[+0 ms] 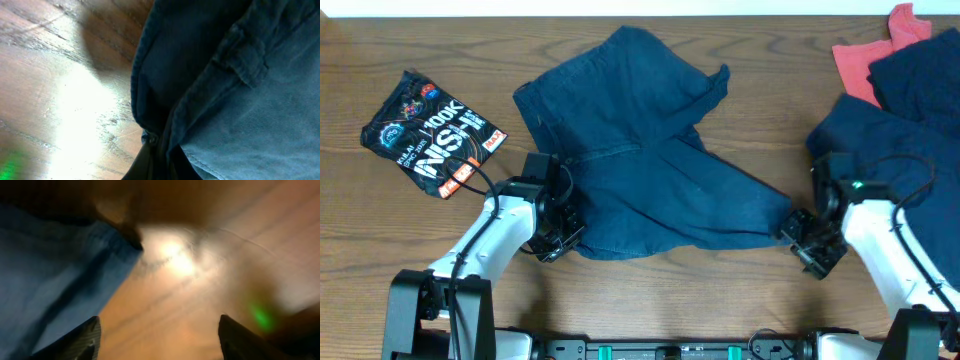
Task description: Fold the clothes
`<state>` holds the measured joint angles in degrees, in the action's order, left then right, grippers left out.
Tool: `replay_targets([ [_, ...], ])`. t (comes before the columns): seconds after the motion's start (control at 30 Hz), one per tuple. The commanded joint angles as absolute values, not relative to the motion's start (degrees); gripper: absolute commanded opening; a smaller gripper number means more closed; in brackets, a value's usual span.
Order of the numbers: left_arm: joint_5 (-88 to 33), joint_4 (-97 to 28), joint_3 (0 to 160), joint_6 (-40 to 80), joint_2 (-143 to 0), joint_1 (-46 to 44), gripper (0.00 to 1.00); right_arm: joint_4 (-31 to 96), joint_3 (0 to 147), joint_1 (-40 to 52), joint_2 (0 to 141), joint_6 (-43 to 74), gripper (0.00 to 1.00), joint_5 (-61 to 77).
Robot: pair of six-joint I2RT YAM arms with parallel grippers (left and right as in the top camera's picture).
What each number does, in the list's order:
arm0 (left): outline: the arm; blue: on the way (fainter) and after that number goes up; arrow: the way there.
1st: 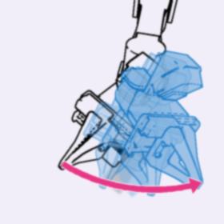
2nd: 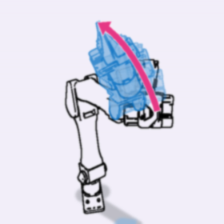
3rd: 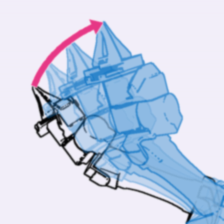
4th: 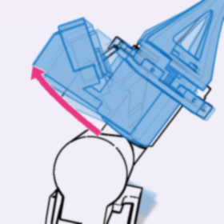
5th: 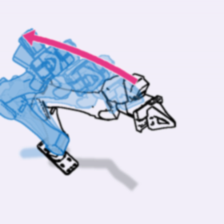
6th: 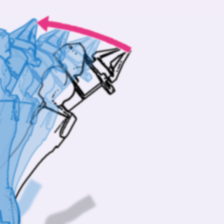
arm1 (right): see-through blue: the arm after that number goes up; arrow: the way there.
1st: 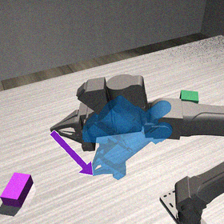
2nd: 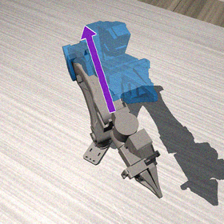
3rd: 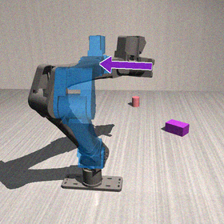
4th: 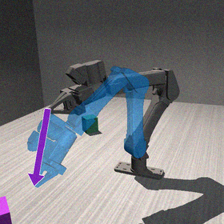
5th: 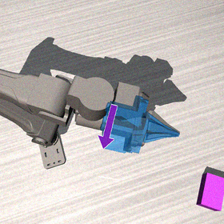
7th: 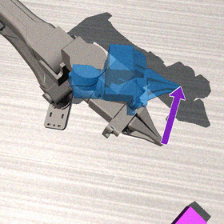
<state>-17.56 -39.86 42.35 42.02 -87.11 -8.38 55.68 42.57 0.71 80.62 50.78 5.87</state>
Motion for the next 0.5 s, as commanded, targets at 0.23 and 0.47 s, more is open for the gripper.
replay_targets([
  [0.23,-16.0,-42.2,42.1,42.1,-86.8,-8.4,0.06,29.7,29.1,2.5,79.8,58.9,0.86,1.5],
  [0.47,-16.0,-45.6,42.1,39.7,-86.8,-8.4,0.06,26.9,28.4,2.4,79.8,58.1,0.01,0.8],
])
